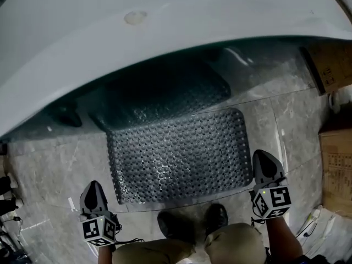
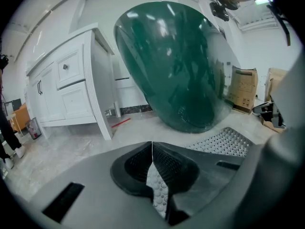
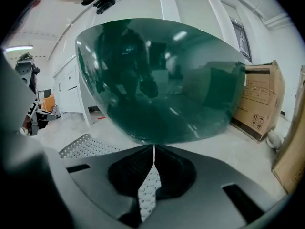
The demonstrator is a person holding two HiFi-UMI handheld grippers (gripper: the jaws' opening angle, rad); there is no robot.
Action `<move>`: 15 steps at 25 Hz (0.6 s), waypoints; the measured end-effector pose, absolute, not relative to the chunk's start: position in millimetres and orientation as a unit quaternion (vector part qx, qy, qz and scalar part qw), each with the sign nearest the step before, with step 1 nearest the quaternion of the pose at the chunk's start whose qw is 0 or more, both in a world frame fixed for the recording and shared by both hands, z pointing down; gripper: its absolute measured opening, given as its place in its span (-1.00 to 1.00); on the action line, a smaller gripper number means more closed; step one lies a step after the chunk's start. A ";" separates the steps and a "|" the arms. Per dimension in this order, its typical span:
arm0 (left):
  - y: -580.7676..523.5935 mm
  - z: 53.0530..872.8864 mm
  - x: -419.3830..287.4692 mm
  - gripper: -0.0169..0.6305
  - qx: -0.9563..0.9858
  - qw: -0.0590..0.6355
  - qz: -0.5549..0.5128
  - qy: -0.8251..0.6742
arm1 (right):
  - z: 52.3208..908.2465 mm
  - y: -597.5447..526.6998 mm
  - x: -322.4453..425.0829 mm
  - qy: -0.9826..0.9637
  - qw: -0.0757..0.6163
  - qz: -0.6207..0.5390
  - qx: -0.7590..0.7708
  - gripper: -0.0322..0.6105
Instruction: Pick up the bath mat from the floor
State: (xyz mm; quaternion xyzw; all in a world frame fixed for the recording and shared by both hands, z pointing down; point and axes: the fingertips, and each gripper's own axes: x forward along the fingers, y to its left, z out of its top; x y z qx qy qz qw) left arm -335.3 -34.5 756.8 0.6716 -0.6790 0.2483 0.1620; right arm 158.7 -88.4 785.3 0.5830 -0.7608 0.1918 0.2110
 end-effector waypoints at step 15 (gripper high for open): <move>-27.1 814.3 -352.5 -0.87 0.660 0.154 0.254 -0.690 | 845.5 -95.7 161.8 -0.764 0.214 0.189 0.579 -0.84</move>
